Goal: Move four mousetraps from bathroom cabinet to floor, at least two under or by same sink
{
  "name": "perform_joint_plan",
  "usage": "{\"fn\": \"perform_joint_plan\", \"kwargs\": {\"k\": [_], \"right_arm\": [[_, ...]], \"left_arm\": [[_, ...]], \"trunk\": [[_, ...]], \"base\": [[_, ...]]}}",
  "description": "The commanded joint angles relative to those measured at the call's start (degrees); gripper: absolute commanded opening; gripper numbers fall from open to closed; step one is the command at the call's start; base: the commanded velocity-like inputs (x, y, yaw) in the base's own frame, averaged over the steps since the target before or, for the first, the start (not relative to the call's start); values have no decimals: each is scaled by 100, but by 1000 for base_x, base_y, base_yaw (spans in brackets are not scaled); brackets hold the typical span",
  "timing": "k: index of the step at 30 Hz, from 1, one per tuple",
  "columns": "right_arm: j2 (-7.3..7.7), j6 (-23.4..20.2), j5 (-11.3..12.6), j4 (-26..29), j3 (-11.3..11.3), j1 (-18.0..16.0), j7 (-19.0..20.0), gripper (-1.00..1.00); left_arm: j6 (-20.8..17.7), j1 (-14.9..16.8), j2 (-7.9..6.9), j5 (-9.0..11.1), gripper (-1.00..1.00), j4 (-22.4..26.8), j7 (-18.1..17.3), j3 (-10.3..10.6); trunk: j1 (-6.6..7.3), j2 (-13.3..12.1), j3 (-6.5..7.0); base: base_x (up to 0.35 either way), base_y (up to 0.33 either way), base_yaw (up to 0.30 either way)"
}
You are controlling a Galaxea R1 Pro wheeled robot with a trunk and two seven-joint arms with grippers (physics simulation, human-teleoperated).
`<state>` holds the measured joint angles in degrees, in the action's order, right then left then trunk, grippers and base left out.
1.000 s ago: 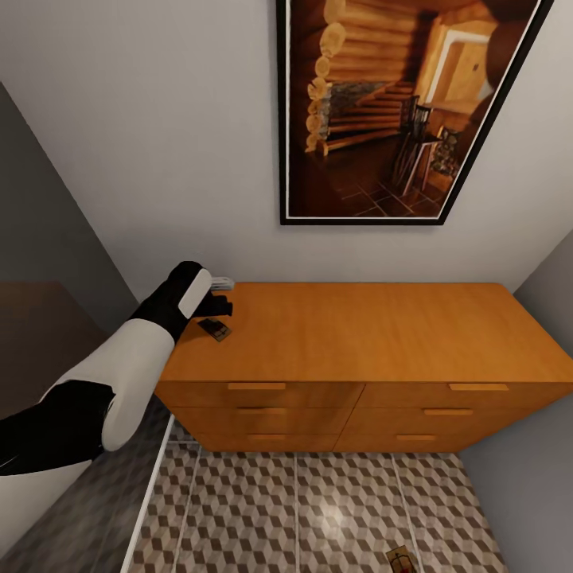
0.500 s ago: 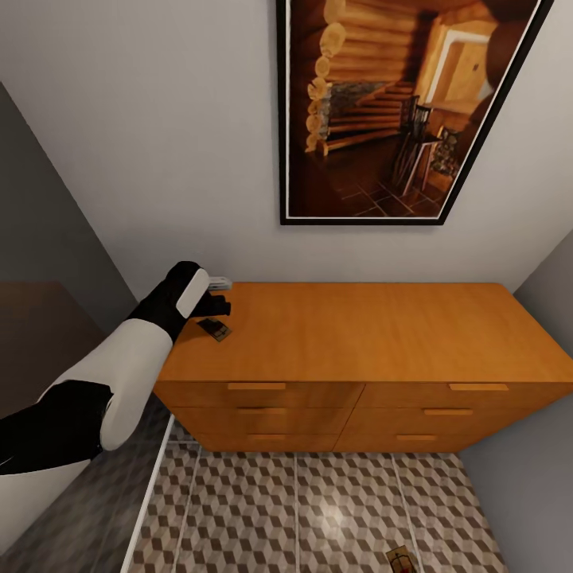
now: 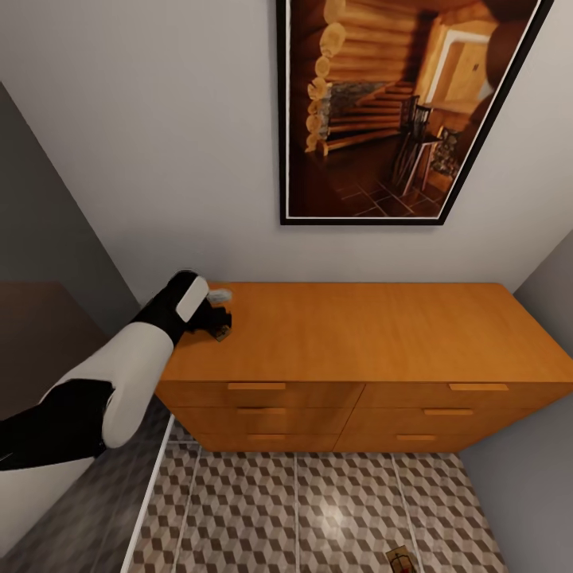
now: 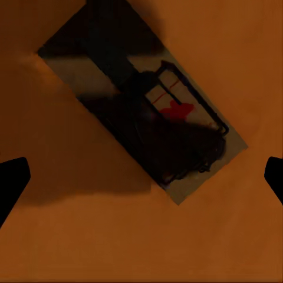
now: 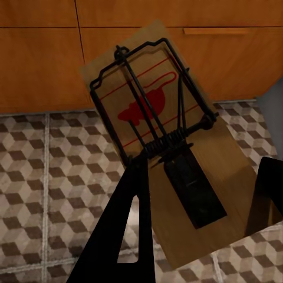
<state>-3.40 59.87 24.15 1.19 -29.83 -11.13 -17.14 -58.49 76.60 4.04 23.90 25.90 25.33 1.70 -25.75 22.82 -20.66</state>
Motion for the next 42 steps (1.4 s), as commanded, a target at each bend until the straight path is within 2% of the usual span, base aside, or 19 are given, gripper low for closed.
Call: {"fn": "perform_joint_plan", "kwargs": {"k": [1,9,42], "right_arm": [[-2,13,28,-3,-49,-3,-35,-100],[-11,13,28,2,-49,-3,-35,-100],[-20,13,28,-4,-49,-3,-35,-100]], "left_arm": [[-13,4,5,61,100,-76,51,-54],[-14,8,20,74,100,-349,54,-179],[-14,10,18,98,100,-357,51,-185]], "trunk": [[-3,10,-9],[-3,10,-9],[-3,10,-9]], "base": [[0,0,0],[0,0,0],[0,0,0]]}}
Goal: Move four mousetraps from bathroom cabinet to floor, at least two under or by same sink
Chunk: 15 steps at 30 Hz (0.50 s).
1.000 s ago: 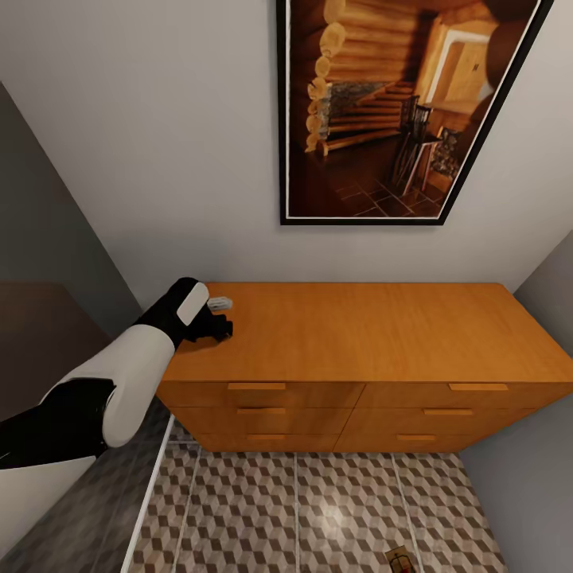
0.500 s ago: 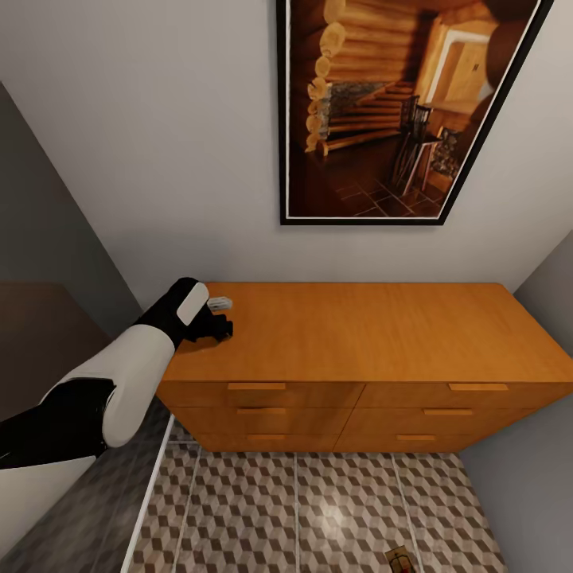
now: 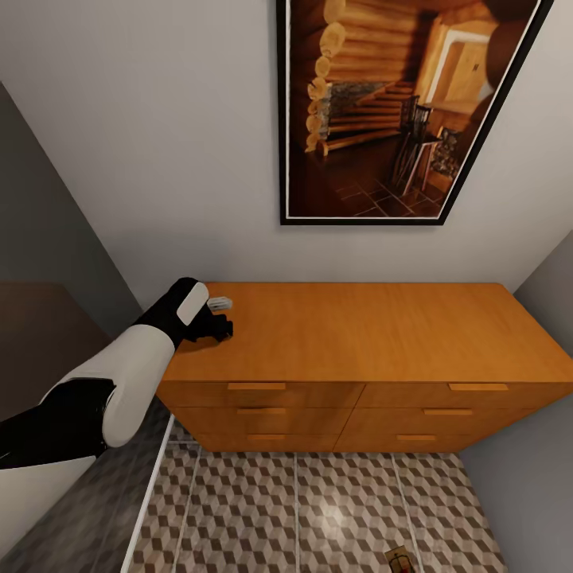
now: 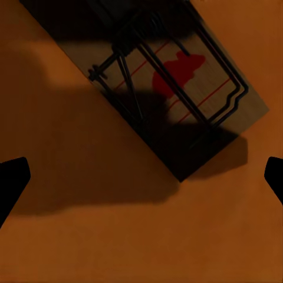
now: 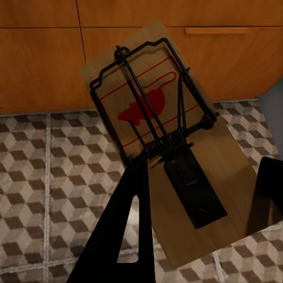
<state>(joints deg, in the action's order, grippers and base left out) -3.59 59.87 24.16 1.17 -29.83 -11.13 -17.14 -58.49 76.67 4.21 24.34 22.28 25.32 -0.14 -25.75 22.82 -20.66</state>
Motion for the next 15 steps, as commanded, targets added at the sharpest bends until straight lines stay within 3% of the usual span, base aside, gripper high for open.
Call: {"fn": "perform_joint_plan", "kwargs": {"k": [1,10,15], "right_arm": [[-1,13,28,-2,-49,-3,-35,-100],[-2,13,28,2,-49,-3,-35,-100],[-2,13,28,-2,-49,-3,-35,-100]], "left_arm": [[-13,1,1,54,100,5,52,1],[-13,2,7,54,100,5,52,5],[-13,2,25,54,100,5,52,14]], "trunk": [[-3,10,-9],[-3,10,-9],[-3,10,-9]], "base": [[0,0,0],[6,-1,0],[123,-76,0]]}}
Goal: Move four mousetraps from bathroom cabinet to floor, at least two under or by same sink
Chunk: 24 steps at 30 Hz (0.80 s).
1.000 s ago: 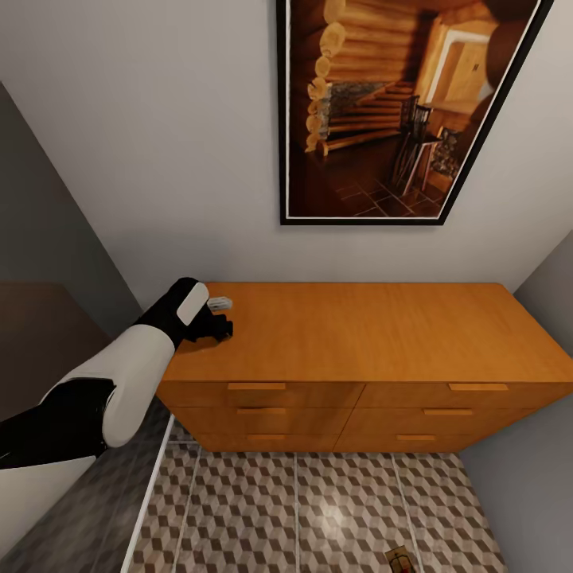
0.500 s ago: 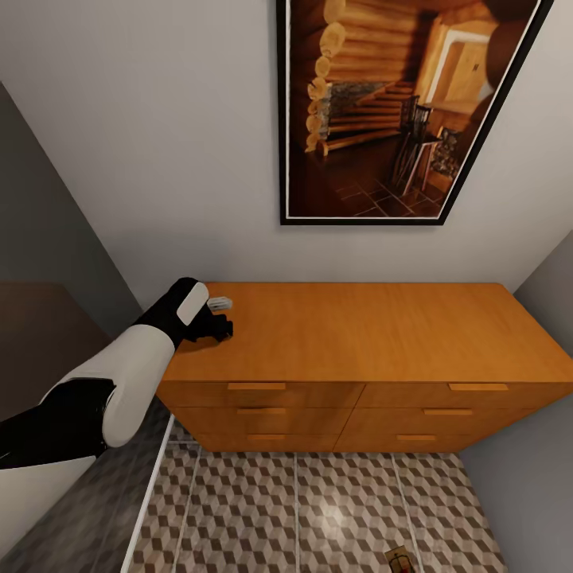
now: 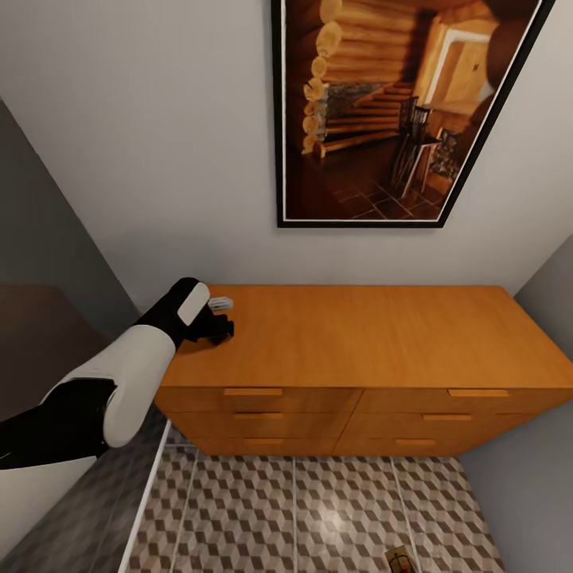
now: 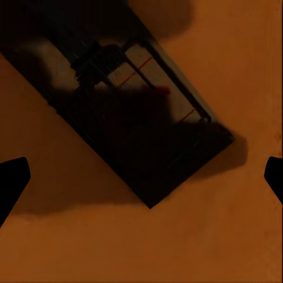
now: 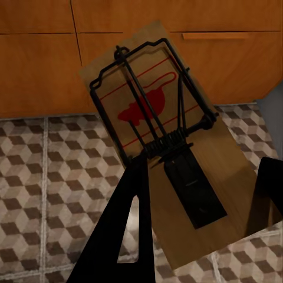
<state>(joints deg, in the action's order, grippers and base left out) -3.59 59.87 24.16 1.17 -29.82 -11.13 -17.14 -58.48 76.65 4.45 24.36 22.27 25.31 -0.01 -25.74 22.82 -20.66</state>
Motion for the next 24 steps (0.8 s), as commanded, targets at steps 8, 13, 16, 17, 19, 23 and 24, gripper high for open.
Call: {"fn": "perform_joint_plan", "kwargs": {"k": [8,13,16,17,19,23,24], "right_arm": [[-1,13,27,1,-50,-3,-35,-100],[-1,13,27,1,-50,-3,-35,-100],[-1,13,27,-1,-50,-3,-35,-100],[-1,13,27,-2,-50,-3,-35,-100],[-1,13,27,-2,-50,-3,-35,-100],[1,13,27,-3,-50,-3,-35,-100],[0,13,27,-3,-50,-3,-35,-100]], "left_arm": [[-14,1,20,51,100,5,53,9],[-14,-1,21,51,100,5,53,10],[-14,1,21,51,100,5,53,10],[-14,0,21,51,100,5,53,10],[-14,-1,19,51,100,5,53,10],[-14,1,16,51,100,5,53,10],[-14,1,15,51,100,5,53,10]], "trunk": [[-4,10,-9],[-4,10,-9],[-4,10,-9],[-4,10,-9],[-4,10,-9],[-4,10,-9],[-4,10,-9]], "base": [[27,-18,0],[1,-1,0],[0,0,0],[0,5,0],[0,29,0],[0,14,0],[0,4,0]]}}
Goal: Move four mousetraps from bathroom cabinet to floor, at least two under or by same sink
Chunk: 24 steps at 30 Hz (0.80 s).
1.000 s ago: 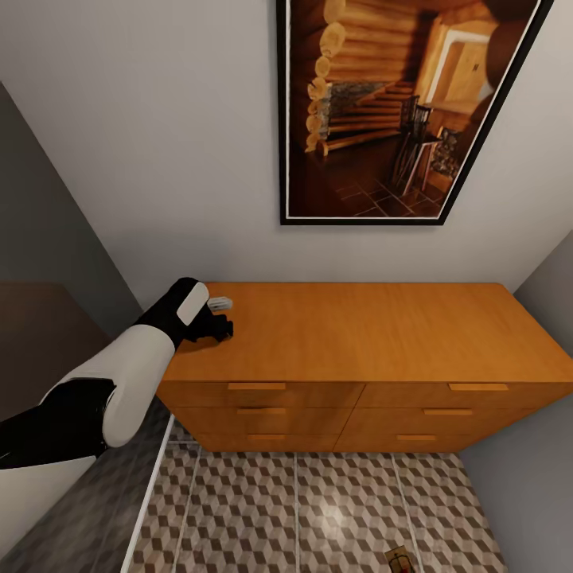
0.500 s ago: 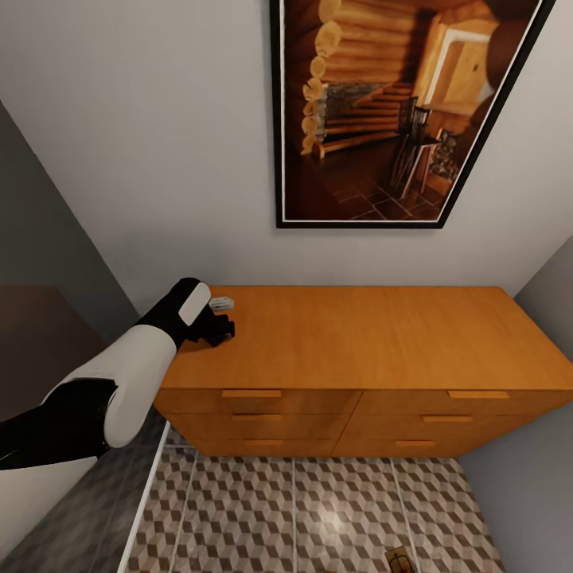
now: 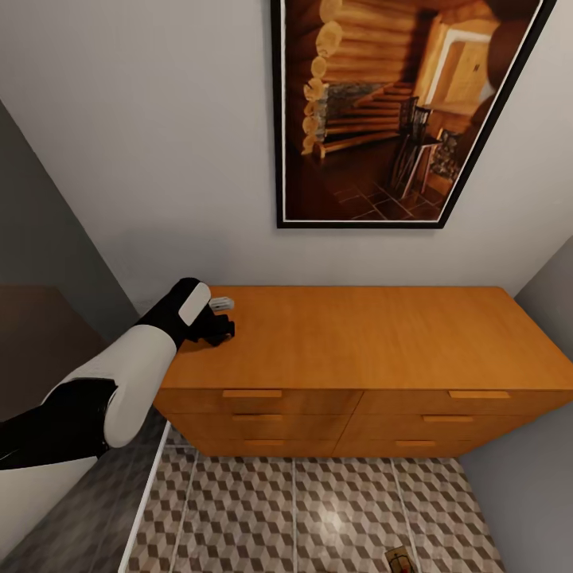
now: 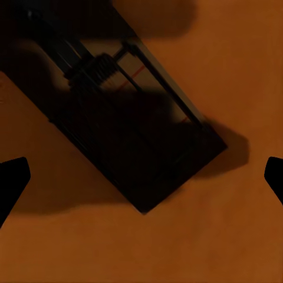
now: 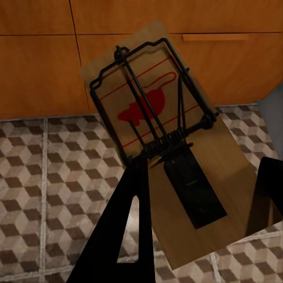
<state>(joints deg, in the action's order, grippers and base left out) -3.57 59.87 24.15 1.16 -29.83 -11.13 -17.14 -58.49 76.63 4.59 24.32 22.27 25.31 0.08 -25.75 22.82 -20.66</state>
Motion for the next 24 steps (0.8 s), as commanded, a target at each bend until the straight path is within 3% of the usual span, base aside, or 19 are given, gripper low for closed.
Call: {"fn": "perform_joint_plan", "kwargs": {"k": [1,24], "right_arm": [[-2,13,28,0,-49,-3,-35,-100],[1,13,28,3,-49,-3,-35,-100]], "left_arm": [[-13,6,0,55,100,5,53,1],[-13,5,-26,55,100,5,53,1]], "trunk": [[-3,10,-9],[-3,10,-9]], "base": [[0,3,0],[16,0,0]]}}
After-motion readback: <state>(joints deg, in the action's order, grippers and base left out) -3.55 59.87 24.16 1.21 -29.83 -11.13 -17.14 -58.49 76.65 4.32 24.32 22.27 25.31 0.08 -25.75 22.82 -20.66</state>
